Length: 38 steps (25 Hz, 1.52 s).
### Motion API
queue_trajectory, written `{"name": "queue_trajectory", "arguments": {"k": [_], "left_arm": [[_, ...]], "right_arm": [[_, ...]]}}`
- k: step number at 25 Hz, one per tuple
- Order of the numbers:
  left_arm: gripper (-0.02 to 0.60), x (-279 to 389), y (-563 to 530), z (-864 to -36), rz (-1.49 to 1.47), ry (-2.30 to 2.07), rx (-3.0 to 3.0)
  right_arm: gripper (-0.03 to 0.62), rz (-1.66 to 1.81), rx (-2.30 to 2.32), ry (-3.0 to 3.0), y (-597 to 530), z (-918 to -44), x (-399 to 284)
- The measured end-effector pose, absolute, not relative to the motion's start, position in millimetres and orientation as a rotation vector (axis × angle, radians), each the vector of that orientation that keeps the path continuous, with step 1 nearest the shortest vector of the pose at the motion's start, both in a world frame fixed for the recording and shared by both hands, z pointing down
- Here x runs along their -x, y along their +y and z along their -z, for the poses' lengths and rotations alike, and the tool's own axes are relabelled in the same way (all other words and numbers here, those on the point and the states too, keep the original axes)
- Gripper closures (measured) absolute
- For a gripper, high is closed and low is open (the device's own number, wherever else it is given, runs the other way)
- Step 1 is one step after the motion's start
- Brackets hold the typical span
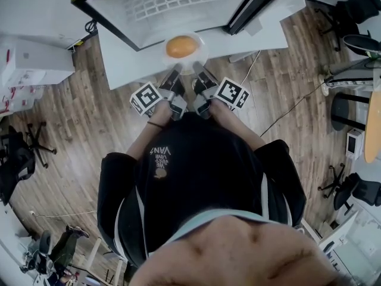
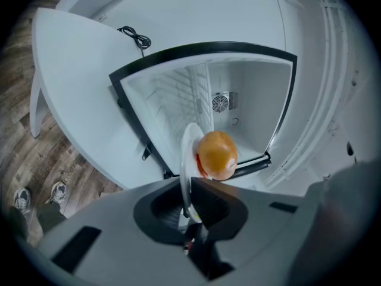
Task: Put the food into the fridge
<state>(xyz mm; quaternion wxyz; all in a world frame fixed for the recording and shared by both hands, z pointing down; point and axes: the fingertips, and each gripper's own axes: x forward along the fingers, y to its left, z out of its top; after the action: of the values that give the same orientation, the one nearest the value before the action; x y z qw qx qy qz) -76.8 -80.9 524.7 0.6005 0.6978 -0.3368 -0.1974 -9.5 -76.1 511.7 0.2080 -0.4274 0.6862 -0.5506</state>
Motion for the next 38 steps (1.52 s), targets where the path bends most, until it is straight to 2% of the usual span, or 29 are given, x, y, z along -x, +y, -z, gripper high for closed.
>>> {"name": "queue_trajectory", "arguments": {"k": [38], "left_arm": [[0.551,50,-163,-546,0.450,-0.848,-1.586]], "right_arm": [[0.571,1.594,1.146,2.005,-165,-534,-17]]}}
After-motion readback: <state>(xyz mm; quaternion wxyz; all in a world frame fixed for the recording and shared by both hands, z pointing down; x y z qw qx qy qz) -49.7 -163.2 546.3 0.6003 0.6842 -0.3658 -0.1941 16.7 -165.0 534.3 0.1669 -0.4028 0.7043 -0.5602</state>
